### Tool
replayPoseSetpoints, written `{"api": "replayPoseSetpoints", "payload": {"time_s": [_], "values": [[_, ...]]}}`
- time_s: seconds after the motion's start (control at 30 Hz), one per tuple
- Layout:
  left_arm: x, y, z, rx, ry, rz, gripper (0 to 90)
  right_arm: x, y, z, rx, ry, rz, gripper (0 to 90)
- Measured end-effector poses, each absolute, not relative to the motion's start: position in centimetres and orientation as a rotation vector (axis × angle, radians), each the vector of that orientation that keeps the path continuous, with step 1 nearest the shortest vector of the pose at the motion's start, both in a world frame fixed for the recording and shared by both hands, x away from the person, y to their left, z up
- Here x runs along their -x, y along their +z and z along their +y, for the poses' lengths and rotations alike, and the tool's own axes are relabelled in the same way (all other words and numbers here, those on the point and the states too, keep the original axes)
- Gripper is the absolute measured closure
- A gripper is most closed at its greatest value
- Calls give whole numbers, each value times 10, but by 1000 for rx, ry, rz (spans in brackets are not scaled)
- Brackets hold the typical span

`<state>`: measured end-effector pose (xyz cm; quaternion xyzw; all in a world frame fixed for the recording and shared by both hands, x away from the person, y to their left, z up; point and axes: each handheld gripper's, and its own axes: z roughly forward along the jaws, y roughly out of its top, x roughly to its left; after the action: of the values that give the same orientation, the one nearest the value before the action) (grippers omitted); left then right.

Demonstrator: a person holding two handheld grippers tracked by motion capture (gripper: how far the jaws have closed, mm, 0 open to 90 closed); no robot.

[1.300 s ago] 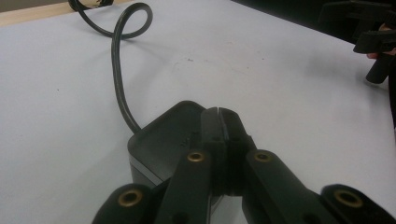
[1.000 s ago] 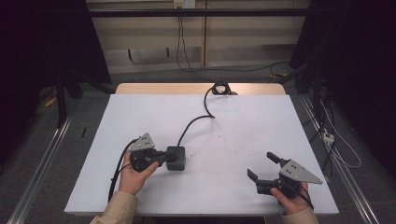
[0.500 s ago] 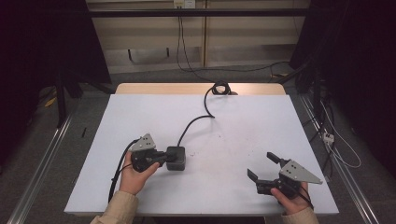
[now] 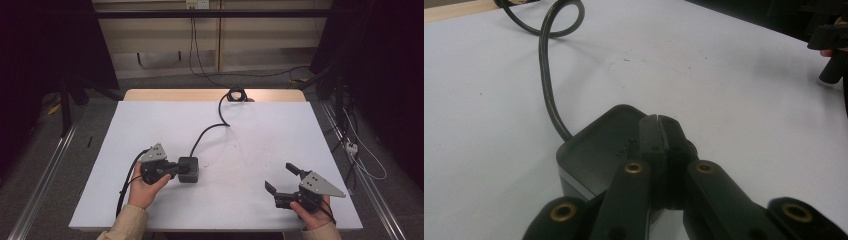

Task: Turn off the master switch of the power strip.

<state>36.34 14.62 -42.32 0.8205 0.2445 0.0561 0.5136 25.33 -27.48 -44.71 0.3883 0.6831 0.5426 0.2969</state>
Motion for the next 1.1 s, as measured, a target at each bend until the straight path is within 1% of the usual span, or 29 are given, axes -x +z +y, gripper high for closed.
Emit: {"api": "replayPoseSetpoints", "payload": {"time_s": [1.1], "values": [[-364,-425,147,-1965,125,585,900,-252,-447,-274,-1027,1439,1821,59]]}}
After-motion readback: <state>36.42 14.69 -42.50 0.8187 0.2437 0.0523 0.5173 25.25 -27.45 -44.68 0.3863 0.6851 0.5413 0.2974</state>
